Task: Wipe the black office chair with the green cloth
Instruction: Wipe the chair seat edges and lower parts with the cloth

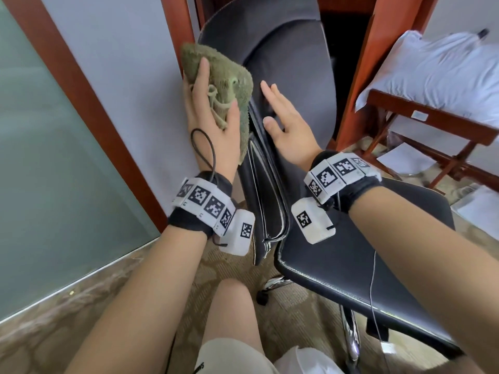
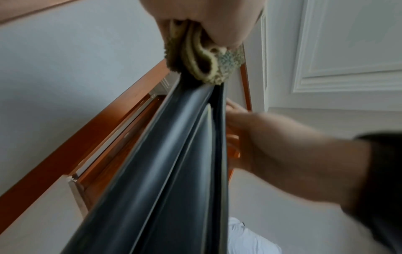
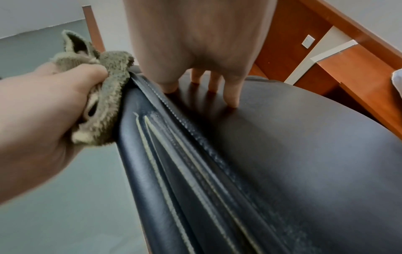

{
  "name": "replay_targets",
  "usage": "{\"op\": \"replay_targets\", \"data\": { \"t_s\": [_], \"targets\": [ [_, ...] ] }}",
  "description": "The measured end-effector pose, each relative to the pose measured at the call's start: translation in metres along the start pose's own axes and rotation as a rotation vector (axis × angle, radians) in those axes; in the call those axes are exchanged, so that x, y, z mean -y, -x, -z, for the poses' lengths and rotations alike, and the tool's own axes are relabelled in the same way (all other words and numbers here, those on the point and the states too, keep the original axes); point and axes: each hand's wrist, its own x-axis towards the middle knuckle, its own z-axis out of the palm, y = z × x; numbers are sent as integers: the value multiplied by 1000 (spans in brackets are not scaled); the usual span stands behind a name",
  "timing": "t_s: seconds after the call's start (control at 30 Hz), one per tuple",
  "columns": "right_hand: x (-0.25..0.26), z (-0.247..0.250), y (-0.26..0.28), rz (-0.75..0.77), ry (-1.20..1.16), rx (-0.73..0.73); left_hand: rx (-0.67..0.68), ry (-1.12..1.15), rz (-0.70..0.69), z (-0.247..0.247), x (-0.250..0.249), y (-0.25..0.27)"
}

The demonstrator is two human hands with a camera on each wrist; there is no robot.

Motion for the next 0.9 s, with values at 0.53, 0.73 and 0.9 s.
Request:
{"op": "replay_targets", "data": {
  "t_s": [0.53, 0.73, 0.9],
  "targets": [
    [-3, -1, 1, 0, -20, 18, -53, 0, -59, 0, -5, -15],
    [32, 23, 0, -77, -275, -84, 181, -35, -54, 17, 0, 18],
    [92, 19, 9, 109, -350, 46, 34, 97, 43, 25, -20, 13]
  ]
}}
